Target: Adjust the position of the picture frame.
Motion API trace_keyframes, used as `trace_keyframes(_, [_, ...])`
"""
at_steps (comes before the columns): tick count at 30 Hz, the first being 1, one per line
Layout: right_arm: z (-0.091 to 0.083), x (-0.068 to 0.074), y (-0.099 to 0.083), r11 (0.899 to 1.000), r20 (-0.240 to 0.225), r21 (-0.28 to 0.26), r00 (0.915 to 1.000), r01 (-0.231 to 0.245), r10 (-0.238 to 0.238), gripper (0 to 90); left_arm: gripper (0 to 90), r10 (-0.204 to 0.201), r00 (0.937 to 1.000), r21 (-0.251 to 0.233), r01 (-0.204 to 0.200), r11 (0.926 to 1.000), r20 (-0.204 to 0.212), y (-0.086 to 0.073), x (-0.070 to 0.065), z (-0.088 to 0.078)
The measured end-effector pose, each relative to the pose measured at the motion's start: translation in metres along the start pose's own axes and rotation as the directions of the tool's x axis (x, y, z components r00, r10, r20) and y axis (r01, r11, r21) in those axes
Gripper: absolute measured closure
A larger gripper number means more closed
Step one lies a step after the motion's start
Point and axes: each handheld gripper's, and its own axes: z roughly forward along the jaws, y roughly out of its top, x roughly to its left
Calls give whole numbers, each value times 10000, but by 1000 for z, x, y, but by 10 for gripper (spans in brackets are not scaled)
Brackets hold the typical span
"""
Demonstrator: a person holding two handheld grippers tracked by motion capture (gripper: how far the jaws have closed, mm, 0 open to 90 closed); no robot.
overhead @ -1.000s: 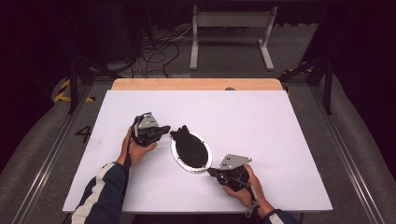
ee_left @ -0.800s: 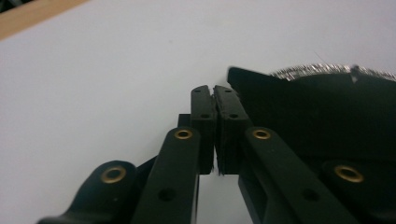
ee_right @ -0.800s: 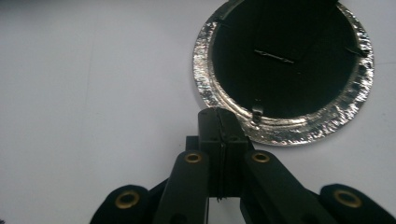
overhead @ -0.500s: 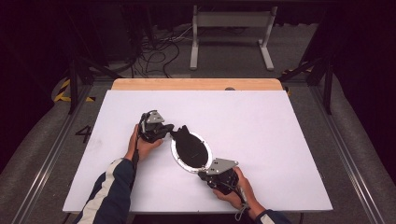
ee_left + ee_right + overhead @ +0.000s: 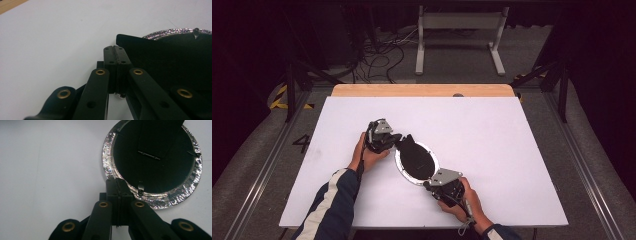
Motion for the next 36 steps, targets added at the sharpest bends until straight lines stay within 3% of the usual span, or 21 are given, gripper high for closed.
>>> trace_keyframes(8, [-1, 1, 0, 9999, 209, 73, 9997, 141, -143, 900, 899, 57, 9998, 32, -56, 10000, -190, 1, -2, 2])
trace_keyframes(14, [-3, -1, -1, 9999, 288, 129, 9996, -37, 34, 900, 900, -158, 9996, -81, 160, 9998, 230, -2, 2, -1])
trace_keyframes(16, [-6, -2, -4, 9996, 630, 164, 9978, -237, 226, 900, 898, -30, 9985, -101, 35, 9999, 539, -2, 3, -5])
trace_keyframes(19, [-8, -7, -8, 9977, 333, 3, 9971, -683, 683, 900, 869, 61, 9991, -25, -60, 10000, 416, -1, 2, -5])
trace_keyframes(21, [-7, -7, -7, 9977, 148, -56, 9976, -671, 672, 900, 861, 225, 9997, -2, -225, 9997, 72, 0, 1, -2])
trace_keyframes(26, [-1, -1, -2, 9980, -118, -112, 9980, -629, 628, 900, 860, 357, 9993, -10, -357, 9994, -149, 1, 0, 2])
trace_keyframes(27, [3, 4, 2, 9988, 19, -122, 9989, -469, 469, 900, 853, 365, 9991, -3, -365, 9993, -220, 1, 0, 3])
trace_keyframes(30, [6, 5, 5, 9985, -43, -104, 9985, -545, 545, 900, 824, 671, 9969, 61, -669, 9977, -399, 2, 0, 7])
trace_keyframes(31, [8, 8, 7, 9988, 31, -109, 9989, -475, 475, 900, 827, 549, 9981, 169, -544, 9984, -284, 3, 1, 8])
trace_keyframes(32, [9, 10, 8, 9992, 96, -69, 9992, -391, 392, 900, 834, -11, 10000, 288, 12, 9996, -56, 5, 5, 9])
trace_keyframes(33, [10, 12, 10, 9995, 181, -14, 9994, -304, 304, 900, 806, -61, 10000, 386, 58, 9992, 70, 6, 6, 12])
trace_keyframes(35, [10, 13, 10, 9993, 251, 3, 9990, -367, 367, 900, 899, 185, 9997, 490, -192, 9986, 152, 7, 3, 14])
trace_keyframes(36, [10, 12, 10, 9991, 220, -14, 9989, -418, 419, 900, 900, 143, 9998, 487, -151, 9987, 168, 7, 3, 14])
